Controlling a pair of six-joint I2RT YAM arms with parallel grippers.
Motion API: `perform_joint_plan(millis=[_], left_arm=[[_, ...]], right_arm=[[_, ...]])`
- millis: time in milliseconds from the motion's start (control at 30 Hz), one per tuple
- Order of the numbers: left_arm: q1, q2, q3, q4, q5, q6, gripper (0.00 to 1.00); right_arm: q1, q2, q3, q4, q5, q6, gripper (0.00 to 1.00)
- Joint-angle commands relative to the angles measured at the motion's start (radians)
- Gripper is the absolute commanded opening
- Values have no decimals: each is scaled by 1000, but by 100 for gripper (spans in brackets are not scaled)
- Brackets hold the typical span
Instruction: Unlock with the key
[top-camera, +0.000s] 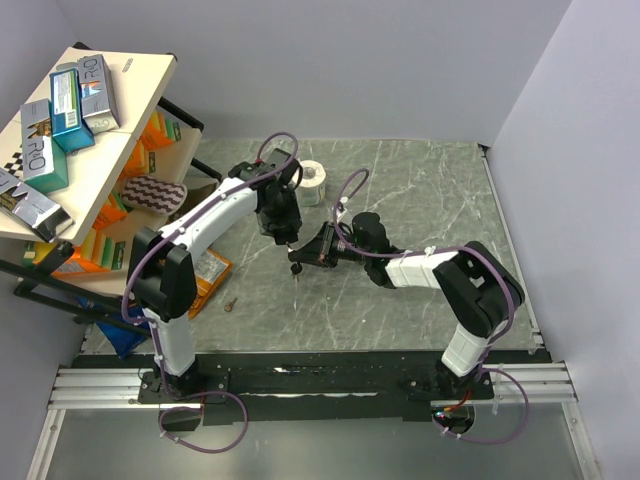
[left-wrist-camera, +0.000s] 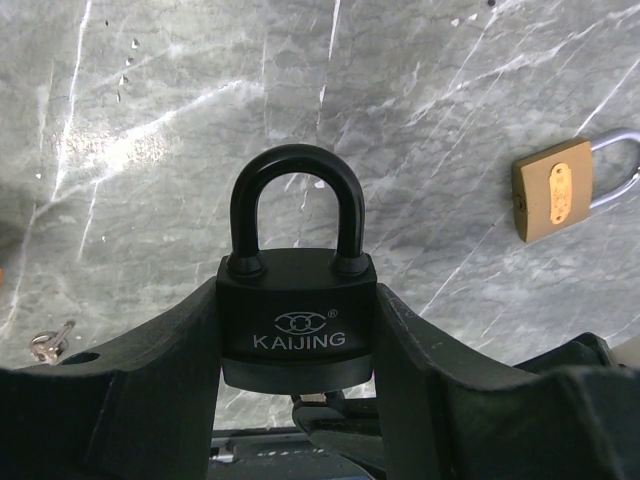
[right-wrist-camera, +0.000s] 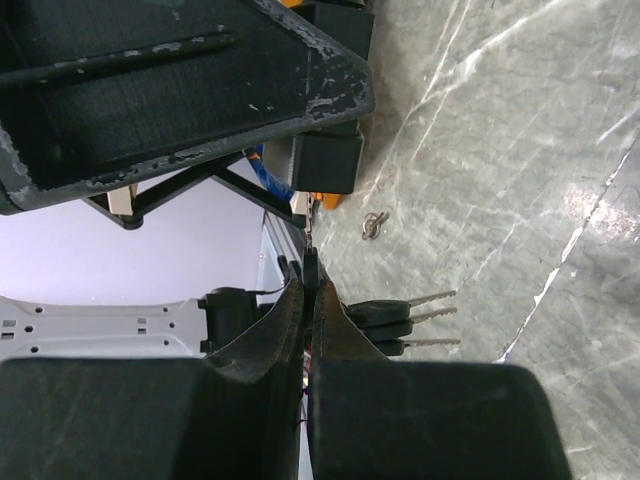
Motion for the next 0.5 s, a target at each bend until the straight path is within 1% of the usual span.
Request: perform_joint_plan(millis=[0,467], left_arm=[[-7,-106,-36,1,60,-53,1],[-9,-146,-111,45,111,-98,1]], right_arm=[[-20,29,82,98,72,21,0],[-21,60,108,99,84,15,0]])
